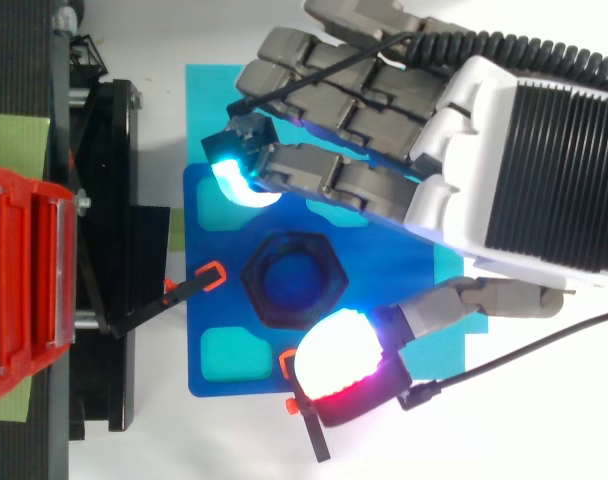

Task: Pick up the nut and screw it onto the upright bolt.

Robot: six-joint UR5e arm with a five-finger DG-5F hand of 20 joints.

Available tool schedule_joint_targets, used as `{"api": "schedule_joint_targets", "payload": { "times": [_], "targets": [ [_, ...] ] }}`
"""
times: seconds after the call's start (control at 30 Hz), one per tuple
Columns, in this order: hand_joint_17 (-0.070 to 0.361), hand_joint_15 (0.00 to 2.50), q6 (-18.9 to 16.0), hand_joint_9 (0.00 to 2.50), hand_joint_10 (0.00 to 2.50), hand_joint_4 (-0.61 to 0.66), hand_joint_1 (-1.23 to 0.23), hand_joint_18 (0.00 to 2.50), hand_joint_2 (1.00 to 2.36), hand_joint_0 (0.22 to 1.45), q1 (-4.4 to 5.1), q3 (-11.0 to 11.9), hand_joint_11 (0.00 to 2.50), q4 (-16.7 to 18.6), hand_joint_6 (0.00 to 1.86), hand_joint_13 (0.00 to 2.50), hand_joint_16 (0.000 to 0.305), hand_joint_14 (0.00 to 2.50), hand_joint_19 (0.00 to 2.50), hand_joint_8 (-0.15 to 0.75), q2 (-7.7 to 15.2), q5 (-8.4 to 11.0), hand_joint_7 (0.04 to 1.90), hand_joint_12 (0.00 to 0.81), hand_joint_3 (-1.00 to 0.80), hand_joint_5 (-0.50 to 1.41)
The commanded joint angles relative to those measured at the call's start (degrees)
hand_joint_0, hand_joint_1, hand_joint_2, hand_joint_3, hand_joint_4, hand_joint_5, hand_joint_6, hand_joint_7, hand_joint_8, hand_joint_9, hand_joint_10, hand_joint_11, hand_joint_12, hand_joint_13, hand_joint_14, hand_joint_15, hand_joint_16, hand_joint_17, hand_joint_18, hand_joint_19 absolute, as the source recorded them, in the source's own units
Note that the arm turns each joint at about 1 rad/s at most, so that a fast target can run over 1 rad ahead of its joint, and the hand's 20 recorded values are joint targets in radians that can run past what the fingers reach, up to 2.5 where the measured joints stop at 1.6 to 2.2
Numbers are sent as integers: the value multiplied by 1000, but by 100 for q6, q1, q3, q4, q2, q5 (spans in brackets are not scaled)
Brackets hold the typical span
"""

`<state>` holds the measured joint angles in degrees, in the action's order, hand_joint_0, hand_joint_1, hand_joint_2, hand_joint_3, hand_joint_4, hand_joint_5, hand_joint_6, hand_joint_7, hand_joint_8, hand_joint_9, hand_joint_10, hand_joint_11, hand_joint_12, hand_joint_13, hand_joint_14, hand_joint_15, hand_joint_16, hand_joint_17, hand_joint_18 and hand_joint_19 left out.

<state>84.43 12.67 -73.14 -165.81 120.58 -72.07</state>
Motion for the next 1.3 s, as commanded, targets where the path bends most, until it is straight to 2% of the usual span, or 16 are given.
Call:
{"api": "schedule_joint_targets", "payload": {
  "times": [0.0, 0.1, 0.27, 0.33, 0.47, 0.6, 0.83, 1.1, 1.27],
  "targets": [
    [112, 0, 12, 305, 0, 182, 29, 48, 1000, 476, 16, 2, 0, 120, 501, 212, 50, 0, 0, 256, 1, -26, 622, 382, -500, -207],
    [110, 0, 12, 301, 0, 175, 66, 22, 1000, 487, 42, 2, 0, 295, 501, 199, 49, 0, 0, 251, 1, -70, 623, 376, -500, -205],
    [109, 0, 12, 299, 0, 183, 79, 0, 1000, 493, 86, 2, 0, 454, 501, 188, 48, 0, 0, 249, 133, -79, 646, 373, -500, -196],
    [108, 0, -23, 298, 0, 187, 76, 0, 1000, 496, 112, 28, 0, 559, 502, 186, 48, 0, 0, 249, 300, -61, 683, 372, -500, -190],
    [107, 0, -146, 304, 0, 212, 44, 5, 1000, 498, 139, 28, 0, 691, 503, 189, 48, 0, 0, 257, 370, -114, 779, 372, -500, -179],
    [106, 0, -155, 312, 0, 240, 17, 15, 1000, 500, 148, 28, 0, 550, 503, 201, 47, 0, 0, 263, 361, -132, 876, 371, -500, -167],
    [105, 0, -155, 319, 0, 262, -13, 31, 1000, 506, 235, 28, 0, 480, 504, 211, 47, 0, 0, 270, 361, -167, 980, 371, -500, -154],
    [101, 0, -155, 330, 0, 273, -36, 41, 1000, 509, 244, 28, 0, 401, 504, 229, 45, 0, 0, 276, 361, -255, 1072, 366, -500, -146],
    [99, 0, -155, 338, 0, 281, -47, 45, 1000, 509, 209, 28, 0, 401, 504, 238, 44, 0, 0, 280, 361, -307, 1092, 362, -500, -143]
  ]
}}
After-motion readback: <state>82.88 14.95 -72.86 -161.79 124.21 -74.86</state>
